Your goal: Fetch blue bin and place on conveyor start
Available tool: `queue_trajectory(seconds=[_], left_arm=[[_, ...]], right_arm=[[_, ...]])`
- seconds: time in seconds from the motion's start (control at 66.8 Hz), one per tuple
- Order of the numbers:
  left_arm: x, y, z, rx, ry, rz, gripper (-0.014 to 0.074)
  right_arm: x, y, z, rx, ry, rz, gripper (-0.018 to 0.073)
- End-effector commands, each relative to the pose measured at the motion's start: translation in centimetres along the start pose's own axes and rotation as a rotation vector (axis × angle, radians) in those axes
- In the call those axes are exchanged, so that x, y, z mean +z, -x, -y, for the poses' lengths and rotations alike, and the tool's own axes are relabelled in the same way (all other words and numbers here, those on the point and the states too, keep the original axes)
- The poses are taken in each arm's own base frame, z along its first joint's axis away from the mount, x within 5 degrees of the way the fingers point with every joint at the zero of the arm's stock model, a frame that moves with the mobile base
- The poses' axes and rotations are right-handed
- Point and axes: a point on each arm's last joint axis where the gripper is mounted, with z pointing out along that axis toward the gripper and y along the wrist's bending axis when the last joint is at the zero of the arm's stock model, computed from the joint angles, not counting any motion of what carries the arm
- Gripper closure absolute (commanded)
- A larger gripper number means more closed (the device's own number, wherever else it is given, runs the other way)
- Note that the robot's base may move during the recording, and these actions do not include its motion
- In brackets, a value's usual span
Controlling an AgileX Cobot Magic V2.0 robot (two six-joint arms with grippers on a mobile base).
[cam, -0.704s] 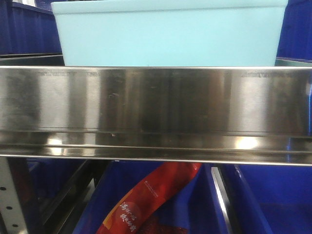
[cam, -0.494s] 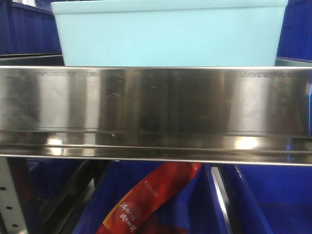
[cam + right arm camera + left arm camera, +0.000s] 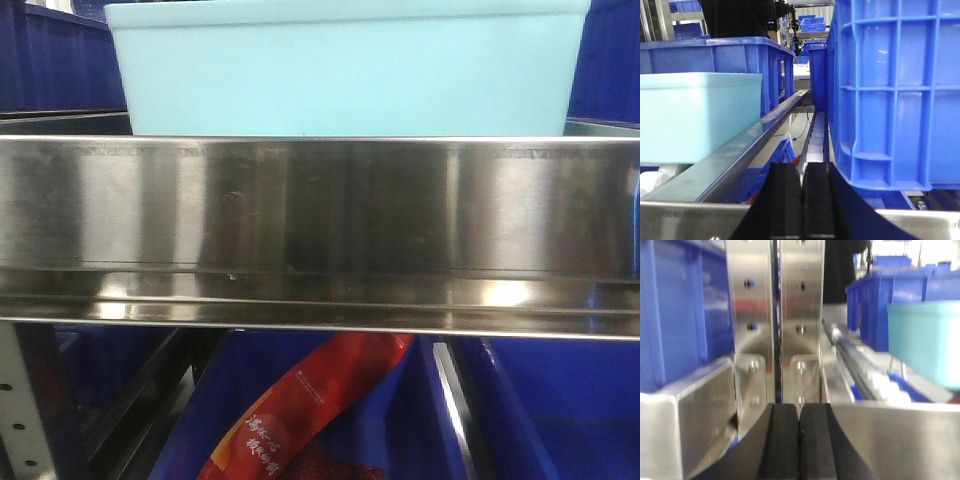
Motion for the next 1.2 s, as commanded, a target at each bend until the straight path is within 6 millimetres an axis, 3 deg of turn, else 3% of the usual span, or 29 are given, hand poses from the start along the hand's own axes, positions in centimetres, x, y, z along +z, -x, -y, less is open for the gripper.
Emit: queue_trajectory(seconds=[0.0, 0.27, 0.359, 0.554, 0.644, 0.764, 0.913, 0.988, 1.093, 1.183], left_arm=[[-0.1, 0.6, 0.0, 0.004, 0.004, 0.058, 0.0707], [-0.1, 1.2, 0.0, -0.009, 0.005, 0.124, 0.0707], [-0.5, 3.6, -0.1, -0.009, 0.006, 0.157, 0.0707], [-1.7, 10.7, -0.4, -0.002, 0.007, 0.136, 0.0704], [-1.4, 13.5, -0.4, -0.002, 0.006, 0.078, 0.0645], [0.3, 15.9, -0.5, -0.003, 0.004, -0.007, 0.0461], [3.7, 16.4, -0.5, -0.009, -0.004, -0.106, 0.0191], [4.5, 16.3, -0.2, -0.009, -0.034, -0.134, 0.0103], [4.9, 16.1, 0.9, 0.002, -0.151, -0.148, 0.0036], [5.1, 16.5, 2.0, 0.005, -0.260, -0.148, 0.0041]], right_arm=[[0.0, 0.6, 0.0, -0.007, 0.001, 0.051, 0.0721], [-0.2, 1.6, -0.1, -0.005, 0.002, 0.142, 0.0721], [-0.8, 4.9, -0.4, -0.005, 0.012, 0.166, 0.0721], [-2.5, 12.1, -1.3, -0.010, 0.032, 0.100, 0.0721], [-2.0, 14.4, -1.5, -0.012, 0.034, 0.052, 0.0702], [-0.6, 16.1, -1.7, -0.012, 0.032, -0.001, 0.0525], [1.8, 16.0, -1.6, -0.030, 0.017, -0.084, 0.0126], [2.8, 15.8, -1.3, -0.095, -0.008, -0.109, -0.0012], [3.6, 16.3, -1.4, -0.104, -0.009, -0.103, -0.0009], [4.3, 17.4, -1.8, -0.074, 0.023, -0.137, -0.0009]])
